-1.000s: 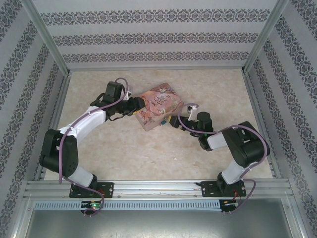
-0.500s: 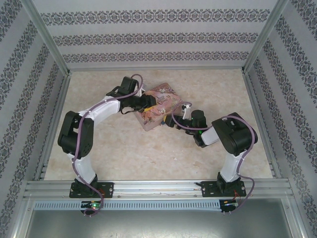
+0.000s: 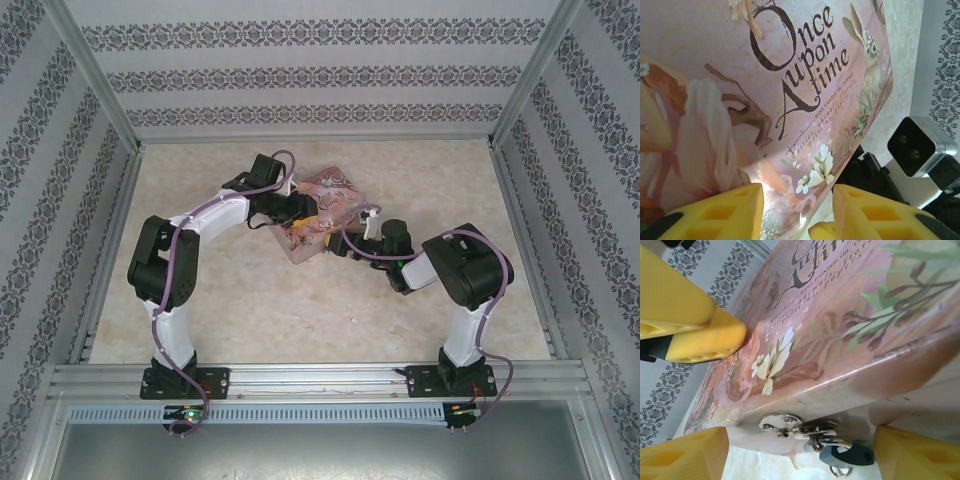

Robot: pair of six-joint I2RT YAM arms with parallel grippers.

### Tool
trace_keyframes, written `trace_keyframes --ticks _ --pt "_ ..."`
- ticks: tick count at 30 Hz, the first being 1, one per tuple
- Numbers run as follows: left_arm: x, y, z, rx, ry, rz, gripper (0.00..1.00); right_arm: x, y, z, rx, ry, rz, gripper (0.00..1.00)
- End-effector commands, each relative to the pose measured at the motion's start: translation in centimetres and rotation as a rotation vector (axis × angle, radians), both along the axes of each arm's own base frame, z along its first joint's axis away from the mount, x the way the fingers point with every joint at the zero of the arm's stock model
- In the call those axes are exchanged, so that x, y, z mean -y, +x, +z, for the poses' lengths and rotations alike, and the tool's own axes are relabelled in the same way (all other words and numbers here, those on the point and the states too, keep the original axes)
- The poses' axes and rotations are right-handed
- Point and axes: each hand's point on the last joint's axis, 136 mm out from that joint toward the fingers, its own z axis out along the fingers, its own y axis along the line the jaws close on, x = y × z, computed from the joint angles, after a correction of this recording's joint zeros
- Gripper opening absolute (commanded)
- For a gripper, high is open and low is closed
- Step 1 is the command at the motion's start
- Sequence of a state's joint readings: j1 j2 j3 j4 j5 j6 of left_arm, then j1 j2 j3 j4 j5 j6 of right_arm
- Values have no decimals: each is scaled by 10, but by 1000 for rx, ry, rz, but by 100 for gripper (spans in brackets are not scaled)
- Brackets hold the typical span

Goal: Unlock the padlock with the key

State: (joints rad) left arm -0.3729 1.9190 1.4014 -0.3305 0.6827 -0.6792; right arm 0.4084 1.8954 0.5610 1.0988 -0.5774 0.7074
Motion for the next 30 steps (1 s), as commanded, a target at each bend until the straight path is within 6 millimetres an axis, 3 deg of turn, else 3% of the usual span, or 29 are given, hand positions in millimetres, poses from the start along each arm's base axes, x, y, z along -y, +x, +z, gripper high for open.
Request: trace_keyframes --ticks 1,13,30 --pt "1 -2 -13 -22 37 -24 40 -16 -3 13 45 35 73 75" --pt "3 2 -18 -23 44 -30 40 -22 -12 16 75 32 133 71" --pt "3 5 -20 -18 44 -27 40 -23 -20 12 91 18 170 50"
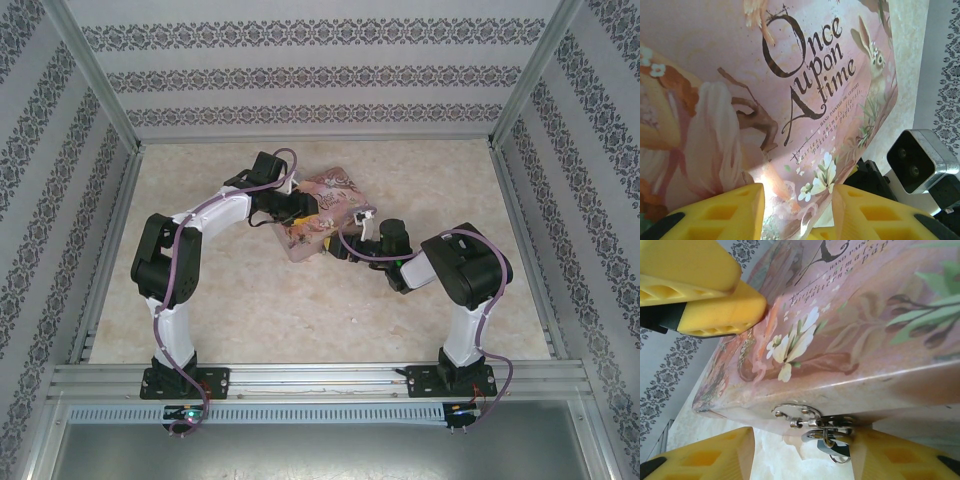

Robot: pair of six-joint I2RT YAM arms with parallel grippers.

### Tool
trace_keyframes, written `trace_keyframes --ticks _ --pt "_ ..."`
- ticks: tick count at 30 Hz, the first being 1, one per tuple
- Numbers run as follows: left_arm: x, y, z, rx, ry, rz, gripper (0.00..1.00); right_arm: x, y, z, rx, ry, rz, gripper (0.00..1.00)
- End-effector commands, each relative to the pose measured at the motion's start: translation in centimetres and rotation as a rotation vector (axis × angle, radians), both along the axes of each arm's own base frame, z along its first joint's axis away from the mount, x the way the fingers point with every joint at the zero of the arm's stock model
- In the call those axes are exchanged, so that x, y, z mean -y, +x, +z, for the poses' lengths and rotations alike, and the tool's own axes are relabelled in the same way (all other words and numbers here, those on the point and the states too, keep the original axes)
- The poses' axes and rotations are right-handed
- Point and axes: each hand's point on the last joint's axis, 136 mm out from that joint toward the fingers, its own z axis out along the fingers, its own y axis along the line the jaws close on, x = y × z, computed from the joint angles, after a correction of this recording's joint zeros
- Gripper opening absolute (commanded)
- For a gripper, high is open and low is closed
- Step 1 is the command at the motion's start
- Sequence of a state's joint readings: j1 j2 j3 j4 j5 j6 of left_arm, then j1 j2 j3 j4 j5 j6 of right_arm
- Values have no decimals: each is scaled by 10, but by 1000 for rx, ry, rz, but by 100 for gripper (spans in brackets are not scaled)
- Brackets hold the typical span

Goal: Unlock the padlock with the key

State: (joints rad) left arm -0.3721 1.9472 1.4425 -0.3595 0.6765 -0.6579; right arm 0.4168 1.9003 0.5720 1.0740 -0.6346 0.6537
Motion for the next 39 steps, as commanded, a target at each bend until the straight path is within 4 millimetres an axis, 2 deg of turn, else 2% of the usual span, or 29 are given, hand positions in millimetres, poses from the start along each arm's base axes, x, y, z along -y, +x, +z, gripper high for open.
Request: trace_keyframes --ticks 1,11,28,34,39 --pt "3 -1 -18 -20 28 -17 40 -15 -12 14 70 36 95 49" --pt "3 -1 -19 -23 28 -17 40 -16 -15 12 70 24 103 33" --pt "2 -3 -20 -23 33 -18 40 -8 -11 -4 30 -21 51 5" --pt "1 -3 -20 -22 35 -18 40 -6 -13 -5 28 -28 46 0" --pt "1 -3 -19 -22 35 -17 40 -6 -13 -4 31 -25 43 0"
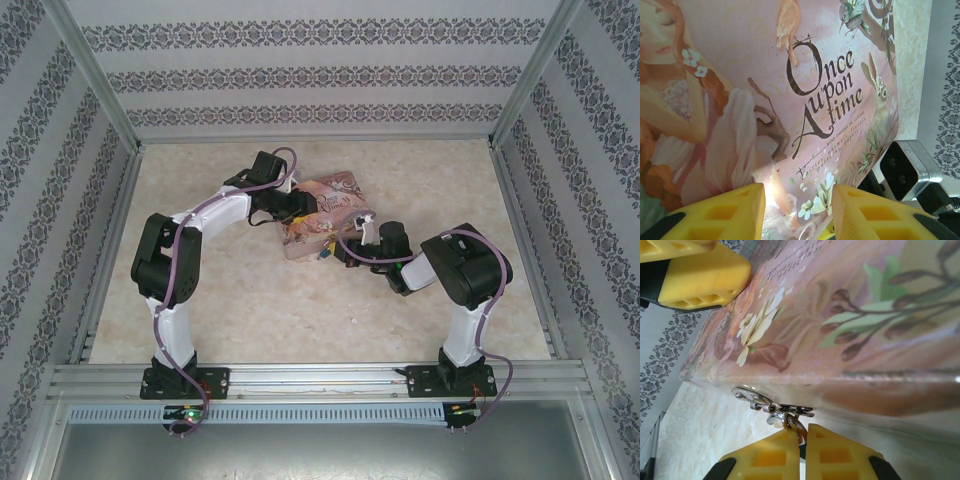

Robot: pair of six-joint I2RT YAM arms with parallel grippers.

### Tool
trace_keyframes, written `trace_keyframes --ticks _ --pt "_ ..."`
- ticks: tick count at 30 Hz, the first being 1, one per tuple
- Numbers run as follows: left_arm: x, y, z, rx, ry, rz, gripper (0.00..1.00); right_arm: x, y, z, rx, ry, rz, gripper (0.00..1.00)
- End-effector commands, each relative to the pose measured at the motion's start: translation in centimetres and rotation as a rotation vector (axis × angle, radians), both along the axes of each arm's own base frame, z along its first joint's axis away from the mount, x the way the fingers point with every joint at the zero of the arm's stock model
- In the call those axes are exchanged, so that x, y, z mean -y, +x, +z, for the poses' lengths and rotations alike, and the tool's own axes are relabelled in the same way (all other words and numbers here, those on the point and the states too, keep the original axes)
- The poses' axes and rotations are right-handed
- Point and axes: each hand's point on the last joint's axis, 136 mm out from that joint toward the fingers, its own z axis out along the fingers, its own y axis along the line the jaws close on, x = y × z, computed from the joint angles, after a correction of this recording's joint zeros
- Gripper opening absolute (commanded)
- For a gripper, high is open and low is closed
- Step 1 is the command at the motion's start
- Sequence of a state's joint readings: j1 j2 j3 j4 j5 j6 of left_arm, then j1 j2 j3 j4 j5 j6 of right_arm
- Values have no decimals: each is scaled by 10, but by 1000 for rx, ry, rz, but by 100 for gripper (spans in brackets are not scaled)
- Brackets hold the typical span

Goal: Unlock the padlock with the key

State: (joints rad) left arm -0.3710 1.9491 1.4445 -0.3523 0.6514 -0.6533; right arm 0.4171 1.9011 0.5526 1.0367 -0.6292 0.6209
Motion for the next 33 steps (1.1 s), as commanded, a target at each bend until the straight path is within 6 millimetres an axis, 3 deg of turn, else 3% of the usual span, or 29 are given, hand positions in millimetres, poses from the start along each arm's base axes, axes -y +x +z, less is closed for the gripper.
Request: trace_keyframes --ticks 1,12,21,33 --pt "4 -8 -17 -39 17 -30 40 -9 -5 11 55 16 35 0" --pt "-2 -19 -14 -36 14 -20 39 5 4 21 46 71 -100 0" --pt "-4 -33 -22 -52 -6 5 39 9 11 18 -2 170 -191 0" --pt "-5 -33 -23 -51 -7 5 40 12 19 20 -20 192 -229 0"
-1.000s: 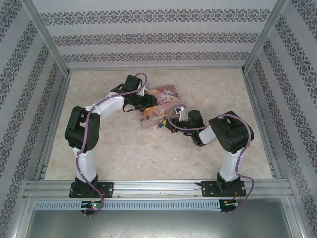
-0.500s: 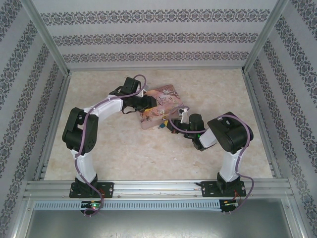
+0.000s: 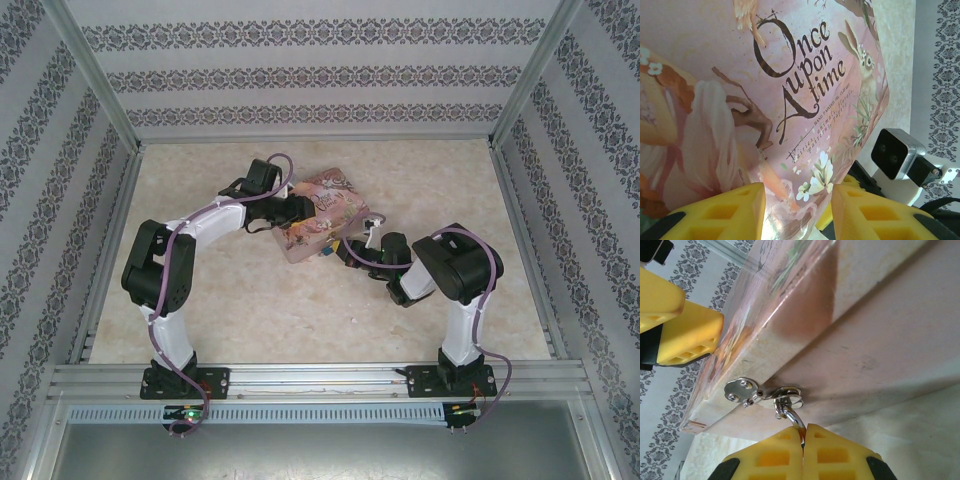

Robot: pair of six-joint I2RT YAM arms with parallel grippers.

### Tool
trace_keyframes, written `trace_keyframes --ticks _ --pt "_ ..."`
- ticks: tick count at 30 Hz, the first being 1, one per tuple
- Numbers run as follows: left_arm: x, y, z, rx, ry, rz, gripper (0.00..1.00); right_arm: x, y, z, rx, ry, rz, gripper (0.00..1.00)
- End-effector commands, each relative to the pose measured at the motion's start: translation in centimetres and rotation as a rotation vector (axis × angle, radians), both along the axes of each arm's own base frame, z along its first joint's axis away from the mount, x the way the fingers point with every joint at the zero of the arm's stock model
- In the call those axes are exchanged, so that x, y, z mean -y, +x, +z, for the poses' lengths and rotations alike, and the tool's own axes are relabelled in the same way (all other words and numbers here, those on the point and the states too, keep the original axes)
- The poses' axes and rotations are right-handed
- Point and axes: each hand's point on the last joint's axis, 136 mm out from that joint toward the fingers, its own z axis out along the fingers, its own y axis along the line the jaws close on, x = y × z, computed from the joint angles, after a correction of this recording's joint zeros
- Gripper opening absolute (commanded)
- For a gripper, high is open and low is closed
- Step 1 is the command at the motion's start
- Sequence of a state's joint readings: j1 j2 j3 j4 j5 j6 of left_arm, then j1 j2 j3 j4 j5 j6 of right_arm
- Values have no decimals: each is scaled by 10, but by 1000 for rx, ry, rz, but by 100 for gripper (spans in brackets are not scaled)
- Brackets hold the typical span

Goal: Unlock the padlock with the key

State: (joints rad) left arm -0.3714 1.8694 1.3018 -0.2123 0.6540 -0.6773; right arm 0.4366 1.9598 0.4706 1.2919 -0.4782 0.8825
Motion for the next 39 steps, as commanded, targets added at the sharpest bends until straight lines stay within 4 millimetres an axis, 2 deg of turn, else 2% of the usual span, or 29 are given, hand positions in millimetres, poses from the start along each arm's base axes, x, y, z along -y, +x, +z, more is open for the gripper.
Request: trace_keyframes --ticks 1,12,28,39 --pt "-1 -22 -25 -104 30 -9 39 1 12 20 60 55 -45 0" --pt "-2 -26 -26 -104 29 -12 40 7 20 18 15 91 -75 0" --pt "-2 -27 -29 -104 21 -15 40 11 31 30 9 137 -92 0" --pt "-2 -28 -30 -104 22 -14 40 19 35 30 8 138 -113 0"
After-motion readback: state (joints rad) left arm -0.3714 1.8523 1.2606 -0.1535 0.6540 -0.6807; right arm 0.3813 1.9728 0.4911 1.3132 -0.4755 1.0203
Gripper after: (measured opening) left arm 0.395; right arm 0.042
